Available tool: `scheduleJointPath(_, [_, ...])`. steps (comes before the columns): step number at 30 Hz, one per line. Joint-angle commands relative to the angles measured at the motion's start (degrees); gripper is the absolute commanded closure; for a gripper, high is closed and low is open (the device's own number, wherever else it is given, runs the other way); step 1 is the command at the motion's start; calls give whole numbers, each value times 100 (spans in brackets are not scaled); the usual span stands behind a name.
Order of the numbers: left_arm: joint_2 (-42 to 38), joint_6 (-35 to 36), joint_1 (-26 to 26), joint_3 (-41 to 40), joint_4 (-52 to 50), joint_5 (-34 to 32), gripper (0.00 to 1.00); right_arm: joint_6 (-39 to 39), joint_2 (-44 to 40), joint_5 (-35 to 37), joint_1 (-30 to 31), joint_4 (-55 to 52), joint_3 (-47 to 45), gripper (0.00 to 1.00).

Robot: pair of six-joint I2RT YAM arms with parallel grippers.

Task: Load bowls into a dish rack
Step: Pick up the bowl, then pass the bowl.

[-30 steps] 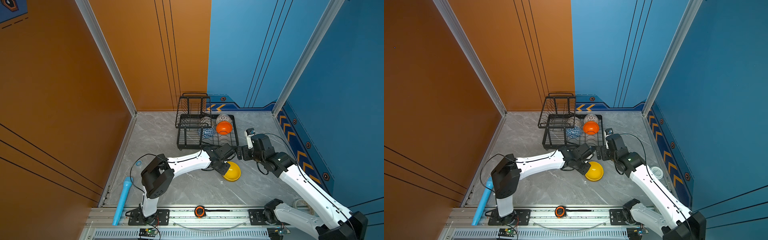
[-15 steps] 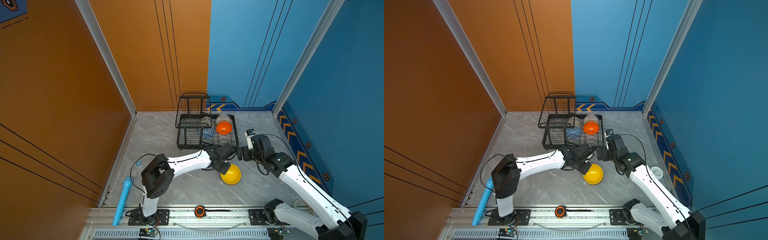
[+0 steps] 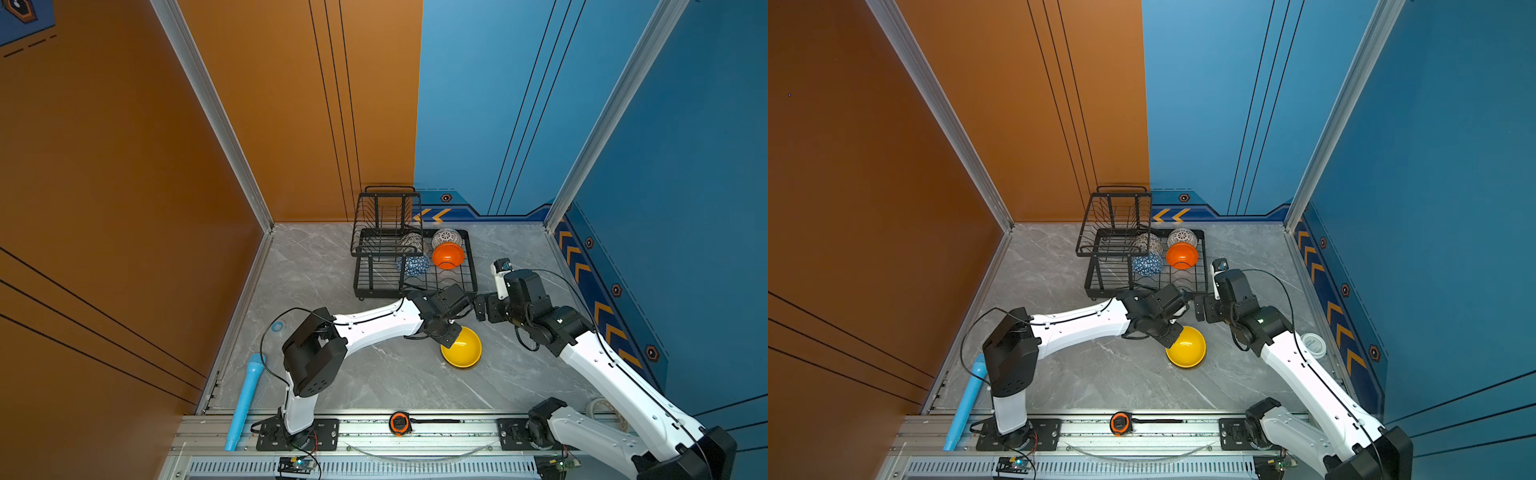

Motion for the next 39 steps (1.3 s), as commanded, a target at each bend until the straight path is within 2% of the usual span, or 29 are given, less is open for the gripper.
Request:
scheduleJointPath(1, [-289,130,36,193,-112,-155,100,-31,-135,-132,-40,-105,-38,0])
scheduleJointPath(14, [-872,193,133,165,-112,-362,100,35,-269,-381,-71,-219,99,0])
scheduleJointPath(23, [-1494,236,115,25,-157,-1365,100,228,-313,-1079,-28,-168,201,0])
scheduleJointPath(33, [-2066,316,247,-179,-162,-2044,100,823,-105,-1658,519,420,251,0])
scheduleJointPath(39, [-2272,316,268,-253,-149,-2193,100,1163,387,-1310,976,787,294,5])
